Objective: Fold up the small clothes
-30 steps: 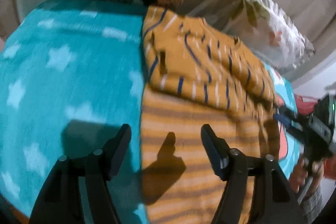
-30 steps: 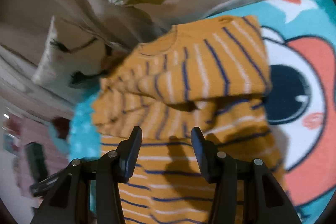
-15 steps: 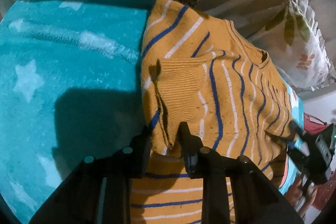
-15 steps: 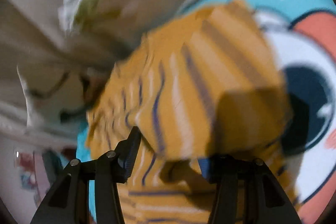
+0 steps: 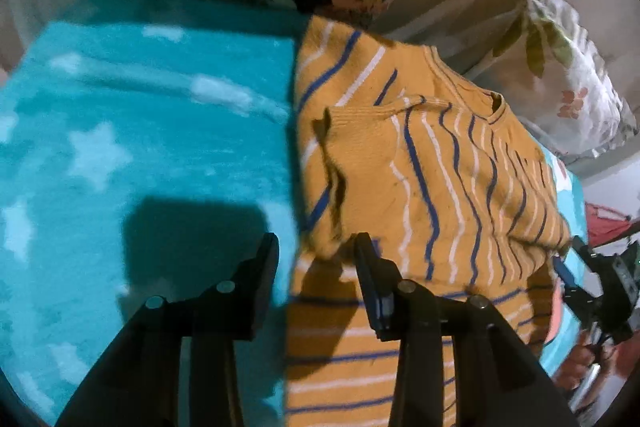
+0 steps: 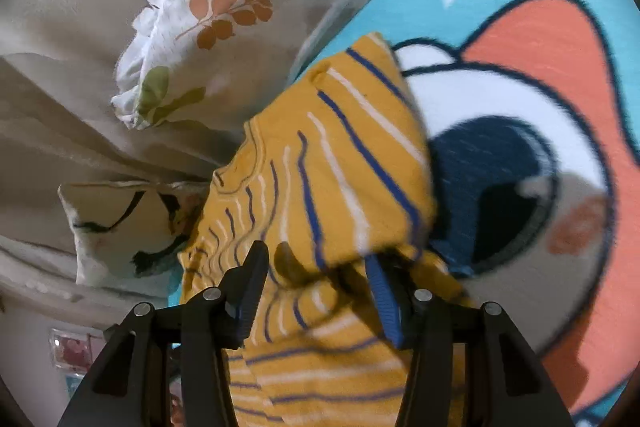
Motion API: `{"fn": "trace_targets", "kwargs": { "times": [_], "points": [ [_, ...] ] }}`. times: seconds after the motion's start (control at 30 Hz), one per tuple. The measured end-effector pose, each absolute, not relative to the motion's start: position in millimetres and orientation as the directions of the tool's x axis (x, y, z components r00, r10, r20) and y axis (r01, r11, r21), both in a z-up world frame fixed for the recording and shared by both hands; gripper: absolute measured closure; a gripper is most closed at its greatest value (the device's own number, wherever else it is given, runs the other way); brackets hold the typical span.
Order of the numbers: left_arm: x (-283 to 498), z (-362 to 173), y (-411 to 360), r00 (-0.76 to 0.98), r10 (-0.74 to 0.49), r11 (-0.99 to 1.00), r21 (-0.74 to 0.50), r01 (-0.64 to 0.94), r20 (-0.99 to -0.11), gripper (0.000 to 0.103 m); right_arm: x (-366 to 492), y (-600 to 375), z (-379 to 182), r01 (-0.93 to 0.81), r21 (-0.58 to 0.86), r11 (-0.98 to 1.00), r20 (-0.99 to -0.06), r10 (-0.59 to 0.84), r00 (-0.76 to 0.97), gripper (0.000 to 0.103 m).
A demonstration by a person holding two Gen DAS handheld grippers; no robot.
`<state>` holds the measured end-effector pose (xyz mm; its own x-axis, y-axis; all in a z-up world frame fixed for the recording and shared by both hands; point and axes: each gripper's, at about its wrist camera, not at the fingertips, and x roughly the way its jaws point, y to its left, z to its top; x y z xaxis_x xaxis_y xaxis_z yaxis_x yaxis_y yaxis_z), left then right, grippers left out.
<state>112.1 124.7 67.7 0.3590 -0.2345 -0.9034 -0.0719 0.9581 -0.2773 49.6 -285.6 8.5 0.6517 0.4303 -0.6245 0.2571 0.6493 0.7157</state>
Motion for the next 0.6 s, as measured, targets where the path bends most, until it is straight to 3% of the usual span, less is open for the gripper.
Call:
{"fn": "trace_targets", "kwargs": {
  "times": [0.07,0.3,0.43,0.6],
  "points": [
    [98,71,130,0.368,-0.228,0.958,-0.276,-0.084,-0.902,0.045,35,-291,16,0.240,0.674,0.699,-0.645,0.398,0.652,0.037],
    [37,48,154,0.317,-0.286,0.922,-0.350,-0.167,-0.904,0.043,-21,-330,7,0.242,0.541,0.806,-0.737,0.315,0.598,0.036],
    [11,45,146,0.330,-0.316,0.913,-0.380,-0.149,-0.889,0.043,-40,-340,-18,0.236,0.554,0.798,-0.763,0.374,0.527,0.037],
    [-16,40,134,0.345,-0.430,0.860,-0.495,-0.127,-0.835,0.044,-60,-341,-28,0.155,0.649,0.744,-0.701,0.507,0.502,0.037]
  ]
}}
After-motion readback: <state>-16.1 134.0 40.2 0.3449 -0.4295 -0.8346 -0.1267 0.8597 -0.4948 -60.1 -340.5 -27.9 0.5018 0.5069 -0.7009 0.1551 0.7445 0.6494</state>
